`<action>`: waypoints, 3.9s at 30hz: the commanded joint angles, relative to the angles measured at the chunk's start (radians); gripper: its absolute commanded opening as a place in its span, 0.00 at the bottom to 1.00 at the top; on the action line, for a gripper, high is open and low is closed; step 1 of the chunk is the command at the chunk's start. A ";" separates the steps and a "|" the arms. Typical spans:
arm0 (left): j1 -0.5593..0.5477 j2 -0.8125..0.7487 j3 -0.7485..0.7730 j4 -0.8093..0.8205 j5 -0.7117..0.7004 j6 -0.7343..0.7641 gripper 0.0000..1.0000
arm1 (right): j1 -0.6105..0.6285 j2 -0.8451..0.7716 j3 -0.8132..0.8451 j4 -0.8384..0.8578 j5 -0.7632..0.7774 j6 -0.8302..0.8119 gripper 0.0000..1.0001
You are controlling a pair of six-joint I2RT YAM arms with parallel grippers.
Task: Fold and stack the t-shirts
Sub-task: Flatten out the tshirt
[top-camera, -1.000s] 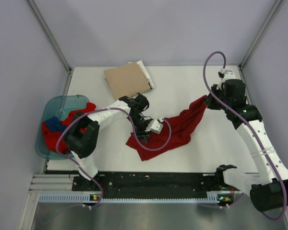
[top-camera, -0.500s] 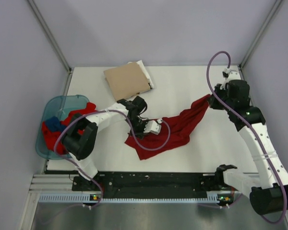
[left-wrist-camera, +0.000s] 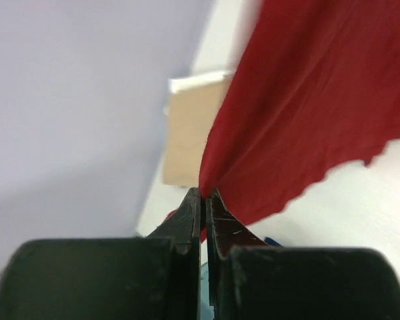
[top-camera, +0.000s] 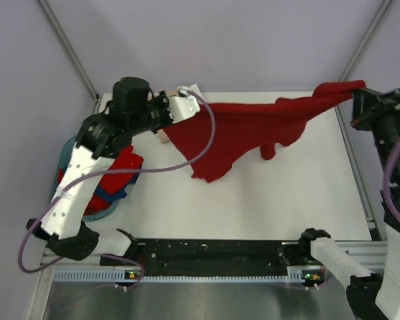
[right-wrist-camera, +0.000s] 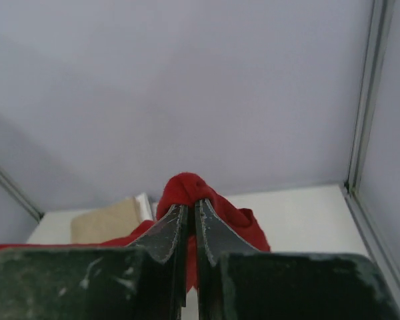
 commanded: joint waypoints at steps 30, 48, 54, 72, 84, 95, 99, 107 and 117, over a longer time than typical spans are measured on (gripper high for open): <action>0.050 0.208 0.024 0.376 -0.201 -0.079 0.00 | -0.026 0.275 -0.222 0.176 0.150 0.011 0.00; 0.051 0.310 -0.053 0.434 -0.113 0.020 0.83 | -0.112 0.685 -0.218 0.003 0.225 0.098 0.99; 0.022 0.184 -0.279 -0.003 0.208 0.094 0.58 | -0.118 0.350 -0.636 -0.043 0.230 0.337 0.99; -0.067 0.030 -0.971 0.332 0.096 0.079 0.68 | -0.307 0.355 -1.080 -0.215 0.063 0.878 0.84; -0.091 0.111 -1.069 0.427 0.108 0.042 0.55 | -0.336 0.345 -1.103 -0.157 0.106 0.832 0.12; -0.088 -0.052 -1.010 0.320 0.024 -0.104 0.00 | -0.336 -0.065 -0.957 -0.247 -0.014 0.580 0.00; -0.082 -0.112 -0.947 0.217 -0.016 -0.139 0.00 | -0.336 -0.093 -0.827 -0.348 -0.009 0.484 0.00; -0.016 -0.093 -0.919 0.157 0.011 -0.090 0.12 | -0.336 -0.067 -0.826 -0.344 -0.167 0.421 0.00; -0.220 -0.099 -0.871 0.140 0.042 -0.079 0.53 | -0.334 -0.018 -0.980 -0.163 -0.292 0.413 0.00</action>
